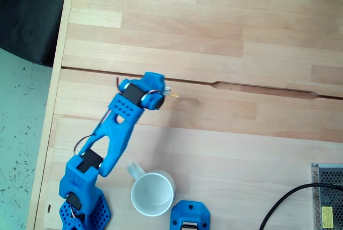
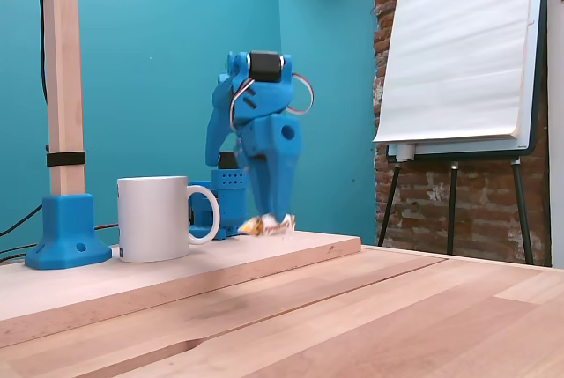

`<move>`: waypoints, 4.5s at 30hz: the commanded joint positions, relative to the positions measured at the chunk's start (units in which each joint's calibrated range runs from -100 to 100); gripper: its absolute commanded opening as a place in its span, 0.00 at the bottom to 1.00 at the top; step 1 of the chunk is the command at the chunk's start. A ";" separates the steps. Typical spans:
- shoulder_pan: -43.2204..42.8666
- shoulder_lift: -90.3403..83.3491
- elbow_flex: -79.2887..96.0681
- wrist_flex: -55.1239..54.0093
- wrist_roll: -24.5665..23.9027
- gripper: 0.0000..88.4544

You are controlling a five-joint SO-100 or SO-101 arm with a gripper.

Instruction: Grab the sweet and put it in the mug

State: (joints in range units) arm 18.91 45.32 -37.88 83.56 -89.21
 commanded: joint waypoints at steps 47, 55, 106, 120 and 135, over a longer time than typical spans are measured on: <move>-4.82 -46.79 31.90 16.11 -0.98 0.00; 5.49 -50.06 37.25 16.11 -0.98 0.00; 36.21 -75.27 64.64 16.11 -1.03 0.00; 36.29 -73.21 64.46 16.03 -1.51 0.00; 36.21 -73.03 63.57 16.03 -0.93 0.00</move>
State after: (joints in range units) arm 54.58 -27.88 27.39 99.02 -89.35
